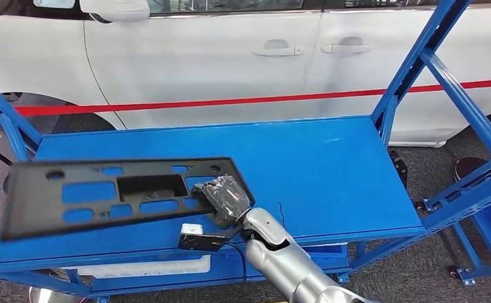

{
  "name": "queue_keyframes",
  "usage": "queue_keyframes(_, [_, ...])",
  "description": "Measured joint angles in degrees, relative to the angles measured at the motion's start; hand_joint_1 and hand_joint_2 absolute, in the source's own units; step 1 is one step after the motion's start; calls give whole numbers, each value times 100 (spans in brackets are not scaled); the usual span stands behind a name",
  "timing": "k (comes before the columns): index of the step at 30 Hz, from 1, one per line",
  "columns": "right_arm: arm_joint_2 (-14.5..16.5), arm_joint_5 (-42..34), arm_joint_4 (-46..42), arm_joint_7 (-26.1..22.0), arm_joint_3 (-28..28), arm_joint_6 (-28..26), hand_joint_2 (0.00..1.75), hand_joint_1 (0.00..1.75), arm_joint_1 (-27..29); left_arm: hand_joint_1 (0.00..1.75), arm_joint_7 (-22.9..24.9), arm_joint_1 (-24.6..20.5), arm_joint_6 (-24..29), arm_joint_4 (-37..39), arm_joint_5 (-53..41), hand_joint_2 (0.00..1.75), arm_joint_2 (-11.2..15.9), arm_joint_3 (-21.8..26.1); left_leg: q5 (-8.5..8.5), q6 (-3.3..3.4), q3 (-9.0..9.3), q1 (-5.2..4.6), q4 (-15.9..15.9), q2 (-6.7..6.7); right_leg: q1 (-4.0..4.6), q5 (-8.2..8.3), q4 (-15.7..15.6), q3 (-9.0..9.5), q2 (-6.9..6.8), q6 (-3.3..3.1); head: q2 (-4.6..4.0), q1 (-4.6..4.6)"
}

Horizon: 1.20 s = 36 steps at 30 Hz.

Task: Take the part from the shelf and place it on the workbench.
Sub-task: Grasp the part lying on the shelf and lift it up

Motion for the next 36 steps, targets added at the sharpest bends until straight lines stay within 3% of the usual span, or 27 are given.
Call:
queue_keyframes(2, [-11, -659, -546, -150, -36, 144, 175, 175, 187, 0, 26, 3, 22, 0, 5, 0, -20, 82, -24, -53, 2, -23, 9, -13, 24, 107, -398, 174, -4, -48, 0, -7])
queue_keyframes(6, [-103, -2409, -1708, -542, -197, 455, 175, 175, 589, 0, 75, 25, 91, 0, 4, 0, -38, 245, -131, -178, -44, -7, 107, -14, 11, 117, -479, 191, -12, -166, 0, -20])
queue_keyframes(7, [-142, -2856, -2033, -603, -244, 563, 175, 175, 667, 0, 81, 29, 102, 0, -1, 0, -39, 283, -262, -200, -126, -1, 302, -10, -4, 124, -499, 203, -18, -197, 0, -34])
queue_keyframes(10, [-306, -3833, -2897, -677, -429, 847, 175, 175, 847, 0, 91, 40, 126, 0, -24, 0, -48, 380, -769, -244, -607, 11, 1360, -7, 3, 100, -502, 225, -40, -248, 1, -55])
queue_keyframes(11, [-368, -4069, -3134, -689, -508, 928, 175, 175, 915, 0, 93, 46, 135, 0, -31, 0, -52, 404, -817, -253, -721, 14, 1590, -6, 7, 89, -500, 234, -42, -252, 1, -53])
queue_keyframes(12, [-425, -4267, -3340, -699, -584, 1004, 175, 175, 995, 0, 93, 52, 149, 0, -39, 0, -55, 425, -743, -254, -738, 16, 1599, -5, 8, 77, -495, 246, -35, -249, 1, -54])
queue_keyframes(14, [-518, -4547, -3680, -722, -706, 1130, 175, 175, 1156, 0, 90, 56, 175, 0, -51, 0, -57, 470, -333, -230, -481, 19, 1004, -4, 4, 38, -477, 283, -8, -226, 1, -55])
queue_keyframes(16, [-584, -4680, -3918, -741, -790, 1140, 175, 175, 1297, 0, 72, 49, 184, 0, -38, 0, -58, 515, -59, -175, -162, -2, 324, -6, 11, -1, -451, 304, 15, -180, 1, -54])
queue_keyframes(17, [-609, -4711, -4010, -739, -832, 1089, 175, 175, 1384, 0, 62, 40, 189, 0, -19, 0, -62, 540, -28, -144, -81, -18, 146, -11, 16, -12, -441, 299, 17, -152, 1, -51])
queue_keyframes(20, [-660, -4701, -4158, -734, -924, 873, 175, 175, 1752, 0, 57, 31, 223, 0, 50, 0, -84, 639, -53, -67, -47, -31, 52, -24, 13, -30, -441, 290, 4, -64, 1, -45])
queue_keyframes(22, [-692, -4597, -4239, -840, -966, 780, 175, 175, 2035, 0, 60, 40, 257, 0, 75, 0, -107, 698, -30, 3, -15, -7, -6, -19, 4, -178, -250, 215, 2, -2, 1, -37])
queue_keyframes(25, [-746, -4318, -4383, -1078, -1083, 751, 175, 175, 2586, 0, 61, 37, 286, 0, 83, 0, -132, 795, -35, 81, 8, -1, -31, -17, -13, -652, 729, -269, 3, 67, 1, -21])
queue_keyframes(26, [-767, -4225, -4416, -1133, -1130, 752, 175, 175, 2800, 0, 62, 38, 287, 0, 82, 0, -140, 829, -45, 88, 12, -2, -28, -22, -21, -728, 1010, -426, 2, 83, 1, -20])
queue_keyframes(27, [-785, -4131, -4447, -1187, -1186, 745, 175, 175, 3019, 0, 64, 40, 284, 0, 80, 0, -151, 865, -57, 89, 20, -1, -23, -27, -33, -697, 1110, -502, 1, 94, 0, -19])
queue_keyframes(28, [-797, -4046, -4481, -1243, -1250, 731, 175, 175, 3227, 0, 66, 44, 279, 0, 78, 0, -163, 900, -73, 80, 32, -1, -13, -34, -47, -553, 976, -460, -2, 100, 0, -19])
queue_keyframes(31, [-816, -3898, -4578, -1356, -1417, 689, 175, 175, 3661, 0, 67, 50, 268, 0, 73, 0, -196, 981, -141, 7, 67, -10, 44, -42, -66, -21, -60, 13, -10, 74, 0, -20])
queue_keyframes(33, [-823, -3860, -4627, -1376, -1496, 641, 175, 175, 3827, 0, 69, 45, 266, 0, 72, 0, -206, 1023, -160, -56, 65, -31, 74, -36, -47, 41, -322, 127, 0, 31, 1, -28])
queue_keyframes(36, [-826, -3733, -4719, -1473, -1627, 441, 175, 175, 4100, 0, 77, 41, 260, 0, 70, 0, -221, 1081, -208, -147, 65, -22, 97, -31, -42, 77, -348, 121, -4, -72, 1, -32])
